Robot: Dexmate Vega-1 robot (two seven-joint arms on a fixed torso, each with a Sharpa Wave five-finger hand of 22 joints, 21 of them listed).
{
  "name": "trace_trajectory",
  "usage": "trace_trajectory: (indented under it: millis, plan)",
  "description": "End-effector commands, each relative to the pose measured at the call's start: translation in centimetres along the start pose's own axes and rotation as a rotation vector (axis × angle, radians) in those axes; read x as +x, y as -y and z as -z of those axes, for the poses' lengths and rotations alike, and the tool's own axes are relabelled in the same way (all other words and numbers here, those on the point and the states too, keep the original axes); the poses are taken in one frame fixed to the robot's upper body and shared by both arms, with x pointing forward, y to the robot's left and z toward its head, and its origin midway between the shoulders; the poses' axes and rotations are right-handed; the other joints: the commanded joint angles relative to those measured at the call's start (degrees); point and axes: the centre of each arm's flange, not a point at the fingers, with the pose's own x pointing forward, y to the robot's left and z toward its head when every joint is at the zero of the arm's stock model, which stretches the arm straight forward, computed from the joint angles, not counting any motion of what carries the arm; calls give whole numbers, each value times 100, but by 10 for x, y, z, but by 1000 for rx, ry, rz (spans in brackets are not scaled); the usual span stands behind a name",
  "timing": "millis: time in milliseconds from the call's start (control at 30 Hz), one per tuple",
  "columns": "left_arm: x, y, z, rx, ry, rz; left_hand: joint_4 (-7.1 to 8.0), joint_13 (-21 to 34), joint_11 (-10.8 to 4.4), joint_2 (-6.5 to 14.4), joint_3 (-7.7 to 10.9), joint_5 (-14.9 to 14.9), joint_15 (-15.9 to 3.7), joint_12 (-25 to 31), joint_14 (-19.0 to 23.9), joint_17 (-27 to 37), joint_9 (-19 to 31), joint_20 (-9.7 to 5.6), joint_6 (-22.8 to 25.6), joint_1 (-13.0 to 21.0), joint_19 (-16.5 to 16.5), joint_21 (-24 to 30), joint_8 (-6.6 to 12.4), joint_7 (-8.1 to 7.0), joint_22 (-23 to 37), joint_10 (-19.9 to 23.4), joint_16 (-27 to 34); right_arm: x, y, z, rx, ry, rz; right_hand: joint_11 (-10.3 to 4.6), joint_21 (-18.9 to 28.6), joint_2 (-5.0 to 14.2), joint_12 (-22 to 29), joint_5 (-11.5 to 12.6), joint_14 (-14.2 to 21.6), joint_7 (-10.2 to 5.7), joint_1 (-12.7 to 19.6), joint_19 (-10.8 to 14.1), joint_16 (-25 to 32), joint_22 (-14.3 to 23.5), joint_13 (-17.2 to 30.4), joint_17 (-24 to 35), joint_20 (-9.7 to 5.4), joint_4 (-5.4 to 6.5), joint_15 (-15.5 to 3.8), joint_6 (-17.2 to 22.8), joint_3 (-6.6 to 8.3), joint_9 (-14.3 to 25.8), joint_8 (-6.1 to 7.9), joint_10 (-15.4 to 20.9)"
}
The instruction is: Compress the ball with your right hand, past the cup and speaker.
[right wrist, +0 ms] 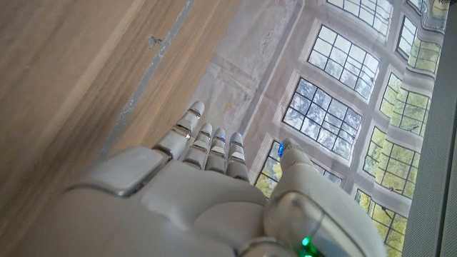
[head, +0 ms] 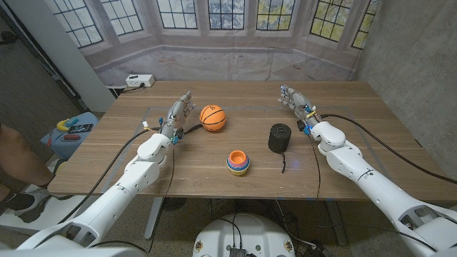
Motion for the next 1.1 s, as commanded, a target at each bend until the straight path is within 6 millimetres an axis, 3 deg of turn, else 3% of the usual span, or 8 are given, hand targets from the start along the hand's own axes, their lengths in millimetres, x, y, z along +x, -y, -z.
trace_trajectory:
  millis: [33,800,1100]
  plan:
    - [-2,5,1,-2,7,1,-4,10,1,-36,39,5,50,14,-12,10,20,4,6,37,29,-10,8,19,16,-14,12,4,-14,-29,-187,19,-45,20,5,-18,33,14,37,3,52,9,-21,7,22,16,44,-41,29,64,9,17,41,32]
    - [-13,-1,-2,10,14,4,-48,10,2,-56,86,1,53,5,-12,8,21,6,24,25,45,-59,3,25,17,-10,7,17,-53,-62,-450,24,-150,52,5,-154,26,4,17,38,25,-15,-43,7,23,-2,130,-108,79,63,-63,18,25,25]
    - [-19,-7,-4,22,8,1,-66,11,9,-63,103,-1,63,0,-14,8,22,12,30,19,47,-81,2,21,18,-13,5,22,-72,-65,-551,4,-185,57,9,-185,23,6,19,50,31,-14,-48,7,23,-11,142,-137,95,62,-79,19,21,20]
